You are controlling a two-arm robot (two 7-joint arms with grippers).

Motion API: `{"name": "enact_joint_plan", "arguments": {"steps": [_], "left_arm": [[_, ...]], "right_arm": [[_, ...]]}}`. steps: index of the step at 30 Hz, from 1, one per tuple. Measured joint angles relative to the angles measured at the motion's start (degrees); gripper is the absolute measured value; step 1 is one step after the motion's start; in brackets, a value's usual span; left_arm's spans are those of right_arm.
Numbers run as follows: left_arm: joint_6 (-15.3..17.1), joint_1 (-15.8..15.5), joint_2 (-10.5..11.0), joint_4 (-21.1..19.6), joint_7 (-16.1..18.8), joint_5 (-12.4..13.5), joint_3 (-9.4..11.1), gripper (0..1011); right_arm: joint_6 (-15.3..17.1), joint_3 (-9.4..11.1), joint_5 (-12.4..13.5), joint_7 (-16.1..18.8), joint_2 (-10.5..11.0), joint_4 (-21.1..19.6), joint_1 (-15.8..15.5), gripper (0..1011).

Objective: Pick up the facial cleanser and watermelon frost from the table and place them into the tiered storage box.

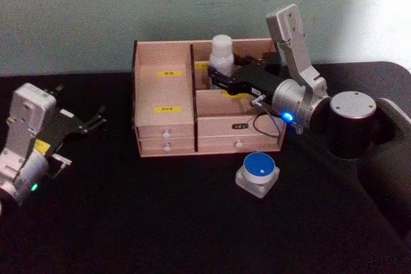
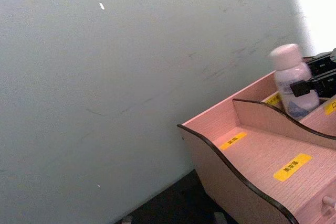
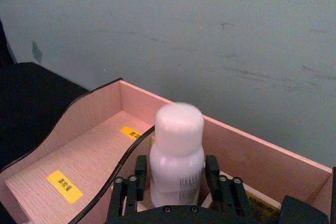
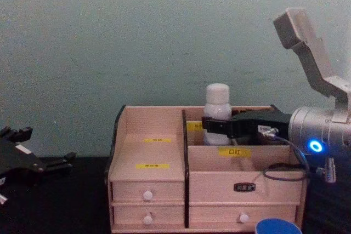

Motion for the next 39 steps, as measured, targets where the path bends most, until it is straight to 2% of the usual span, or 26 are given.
{"name": "enact_joint_plan", "arguments": {"steps": [7, 12, 21, 26, 33, 35, 39], "left_arm": [[0.0, 0.0, 0.0, 0.0, 0.0, 0.0, 0.0, 1001], [0.0, 0.0, 0.0, 0.0, 0.0, 0.0, 0.0, 1001], [0.0, 0.0, 0.0, 0.0, 0.0, 0.0, 0.0, 1001], [0.0, 0.0, 0.0, 0.0, 0.0, 0.0, 0.0, 1001], [0.0, 0.0, 0.0, 0.0, 0.0, 0.0, 0.0, 1001], [0.0, 0.0, 0.0, 0.0, 0.0, 0.0, 0.0, 1001], [0.0, 0.0, 0.0, 0.0, 0.0, 0.0, 0.0, 1001]], "right_arm": [[-0.02, 0.0, 0.04, 0.01, 0.03, -0.04, 0.0, 890], [-0.03, -0.01, 0.06, 0.01, 0.04, -0.07, -0.03, 997], [-0.06, 0.0, 0.12, 0.01, 0.06, -0.12, -0.09, 1002], [-0.26, 0.56, 0.19, 0.03, 0.59, -2.06, -1.02, 1002], [0.9, 1.2, 0.25, -0.02, 2.91, -8.37, -4.29, 1002], [1.54, 1.6, 0.73, 0.62, 4.84, -12.17, -6.82, 1002], [1.68, 1.98, 1.47, 1.71, 7.08, -15.9, -9.69, 1002]]}}
